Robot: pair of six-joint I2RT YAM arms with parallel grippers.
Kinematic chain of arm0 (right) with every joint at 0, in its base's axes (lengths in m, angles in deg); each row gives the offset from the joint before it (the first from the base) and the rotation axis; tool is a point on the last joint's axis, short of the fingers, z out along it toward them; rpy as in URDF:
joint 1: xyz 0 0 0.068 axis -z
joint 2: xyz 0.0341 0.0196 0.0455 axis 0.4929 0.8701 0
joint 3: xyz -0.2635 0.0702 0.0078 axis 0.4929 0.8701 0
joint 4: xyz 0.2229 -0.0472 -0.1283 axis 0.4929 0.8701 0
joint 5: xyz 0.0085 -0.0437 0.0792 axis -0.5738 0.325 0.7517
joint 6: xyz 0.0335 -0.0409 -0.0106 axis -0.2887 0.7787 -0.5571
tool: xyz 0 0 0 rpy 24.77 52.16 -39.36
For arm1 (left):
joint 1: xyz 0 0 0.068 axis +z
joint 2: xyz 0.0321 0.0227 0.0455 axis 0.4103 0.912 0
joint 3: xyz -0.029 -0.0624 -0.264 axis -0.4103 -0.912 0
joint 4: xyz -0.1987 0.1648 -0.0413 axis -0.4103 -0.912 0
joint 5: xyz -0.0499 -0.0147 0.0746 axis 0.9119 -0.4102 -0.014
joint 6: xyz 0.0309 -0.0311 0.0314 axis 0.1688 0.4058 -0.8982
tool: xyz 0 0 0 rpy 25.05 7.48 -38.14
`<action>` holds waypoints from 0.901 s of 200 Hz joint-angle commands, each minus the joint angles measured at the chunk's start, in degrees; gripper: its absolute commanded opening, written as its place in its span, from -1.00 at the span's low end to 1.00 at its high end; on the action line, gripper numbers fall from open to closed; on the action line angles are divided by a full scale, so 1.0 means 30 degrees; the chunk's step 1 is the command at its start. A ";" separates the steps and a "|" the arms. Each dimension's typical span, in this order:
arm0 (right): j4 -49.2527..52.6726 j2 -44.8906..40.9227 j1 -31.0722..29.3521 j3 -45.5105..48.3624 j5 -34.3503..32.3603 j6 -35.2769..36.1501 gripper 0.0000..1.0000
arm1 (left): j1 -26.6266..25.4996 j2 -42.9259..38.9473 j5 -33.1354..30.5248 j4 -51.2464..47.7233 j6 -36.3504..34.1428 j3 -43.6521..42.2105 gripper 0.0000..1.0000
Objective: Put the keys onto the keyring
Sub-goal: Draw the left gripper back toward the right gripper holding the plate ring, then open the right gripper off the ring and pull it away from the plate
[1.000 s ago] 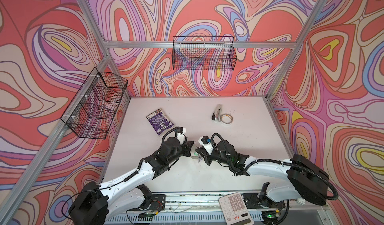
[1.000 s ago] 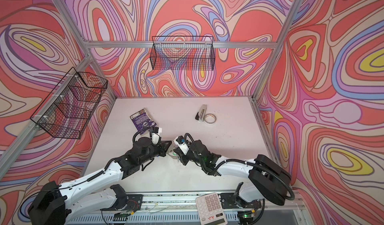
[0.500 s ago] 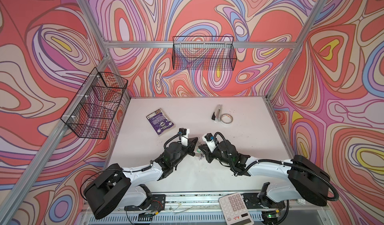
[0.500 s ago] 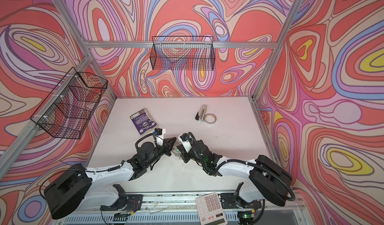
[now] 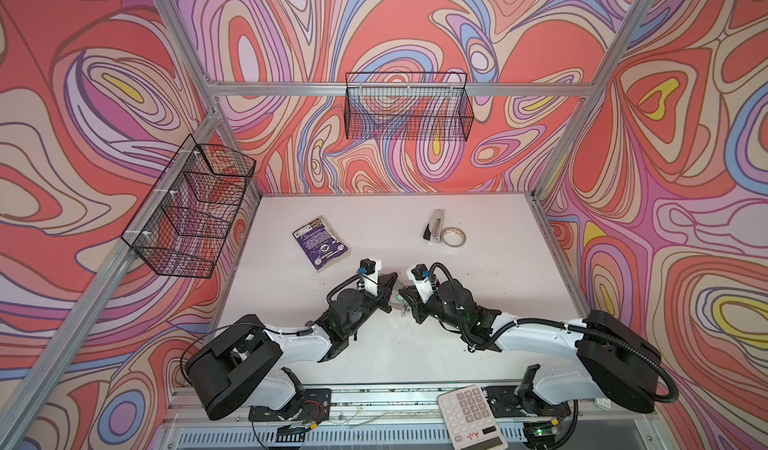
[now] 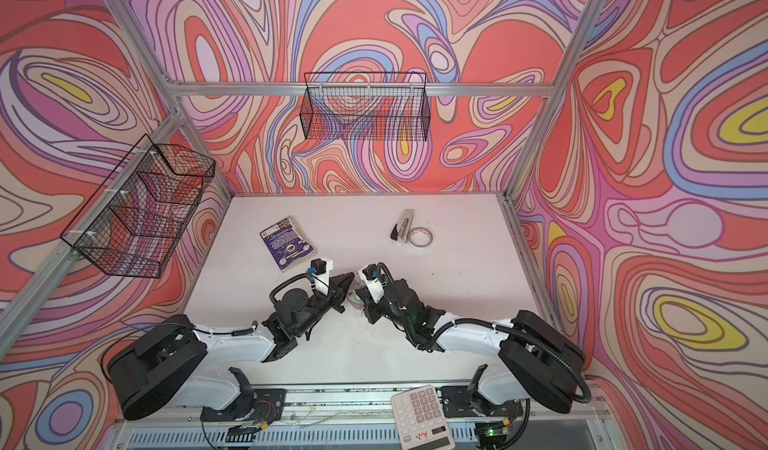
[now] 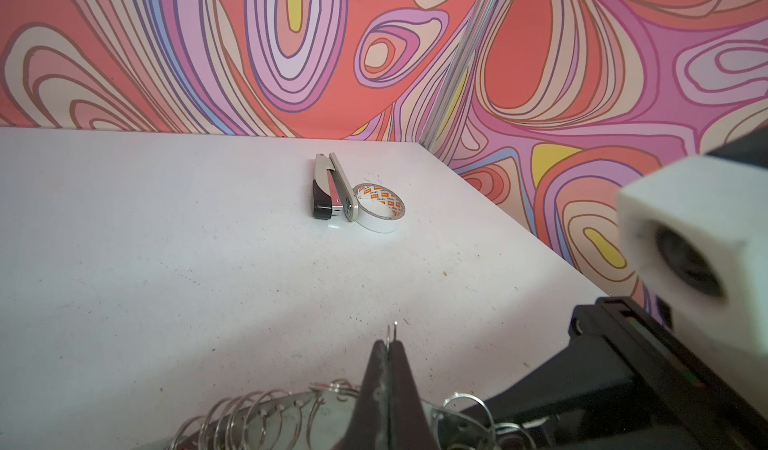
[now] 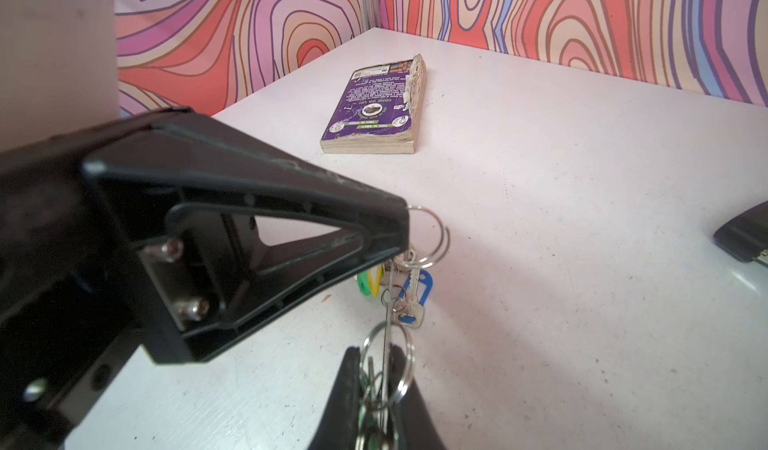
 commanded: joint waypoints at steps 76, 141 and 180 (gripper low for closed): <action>-0.1869 -0.0575 -0.0274 0.2037 -0.0174 -0.0340 -0.55 | 0.0115 0.3156 0.0888 0.4278 -0.3738 0.1493 -1.00; -0.1888 -0.1822 0.0215 0.2704 0.0255 -0.1102 0.03 | 0.0129 0.3384 0.2761 0.4333 -0.5204 0.1598 -1.00; -0.1863 -0.3967 0.1724 0.3860 0.2699 -0.2309 0.24 | 0.0129 0.2781 0.2545 0.4326 -0.5720 0.1195 -1.00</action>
